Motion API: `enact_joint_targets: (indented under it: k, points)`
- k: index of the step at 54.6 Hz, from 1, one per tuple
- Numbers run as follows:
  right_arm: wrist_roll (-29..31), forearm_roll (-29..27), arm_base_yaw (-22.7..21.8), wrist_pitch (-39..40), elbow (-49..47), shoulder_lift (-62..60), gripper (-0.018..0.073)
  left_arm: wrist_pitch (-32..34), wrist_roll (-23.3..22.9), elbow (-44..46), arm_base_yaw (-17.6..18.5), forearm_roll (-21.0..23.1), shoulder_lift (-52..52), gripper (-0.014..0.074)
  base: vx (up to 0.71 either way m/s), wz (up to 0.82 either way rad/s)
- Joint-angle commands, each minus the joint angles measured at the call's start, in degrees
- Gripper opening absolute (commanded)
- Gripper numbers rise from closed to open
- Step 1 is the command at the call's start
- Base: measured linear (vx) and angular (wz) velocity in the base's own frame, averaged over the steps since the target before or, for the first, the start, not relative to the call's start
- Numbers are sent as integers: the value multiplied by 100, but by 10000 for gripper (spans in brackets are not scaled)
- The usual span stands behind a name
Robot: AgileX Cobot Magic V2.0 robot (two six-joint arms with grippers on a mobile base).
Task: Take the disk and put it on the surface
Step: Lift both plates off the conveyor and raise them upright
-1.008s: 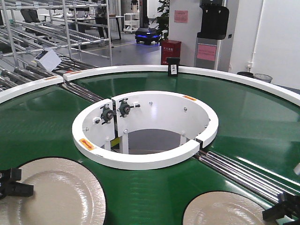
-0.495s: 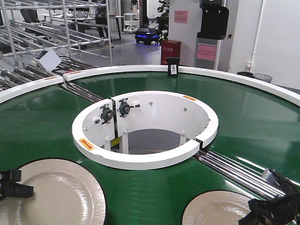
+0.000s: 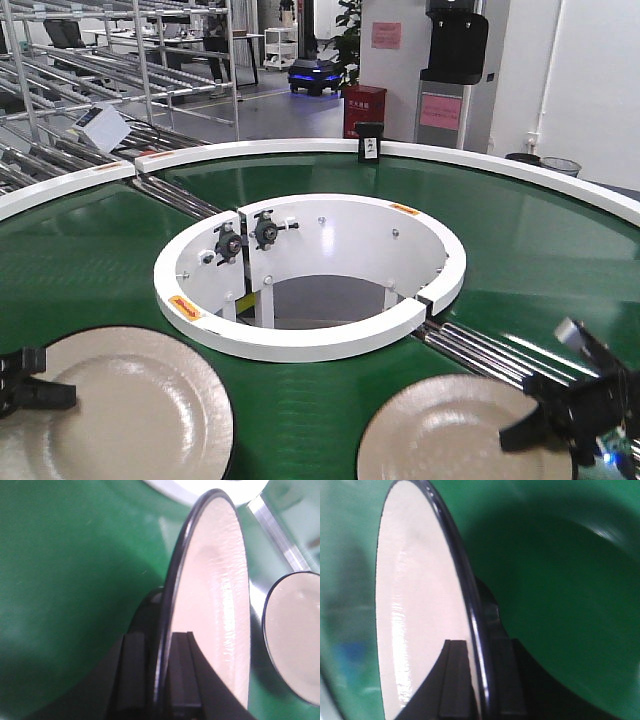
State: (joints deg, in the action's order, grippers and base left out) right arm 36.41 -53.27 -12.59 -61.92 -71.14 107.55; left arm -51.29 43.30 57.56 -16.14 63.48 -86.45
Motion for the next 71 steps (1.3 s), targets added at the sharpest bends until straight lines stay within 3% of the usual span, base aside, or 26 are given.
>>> enact_joint_targets:
  k: [1,8,17,27,37,71]
  points:
    - [-307,-977,-3,-402,-512,-573,-8,-166,-54,178,17,1075,257,-7,0,0]
    - [-1080,-1069,2,-628,-1075,-811,-8,-404,-54,178,28,1456,257,-7,0,0]
    - [-1565,-1207,103,-735,-1952,-1159,-8,-575,-79,178,190,2039,257,-1,0,0]
    - [-2251,-1110,781,-297,-2652,-1325,-8,-321,-235,178,958,2830,257,-1,0,0]
    - [-2459,-1158,1046,-147,-2965,-1325,-8,206,-520,178,1459,2822,257,-1,0,0]
    - [-2454,-1148,978,-225,-2953,-1325,-8,355,-508,178,1460,2822,257,-1,0,0]
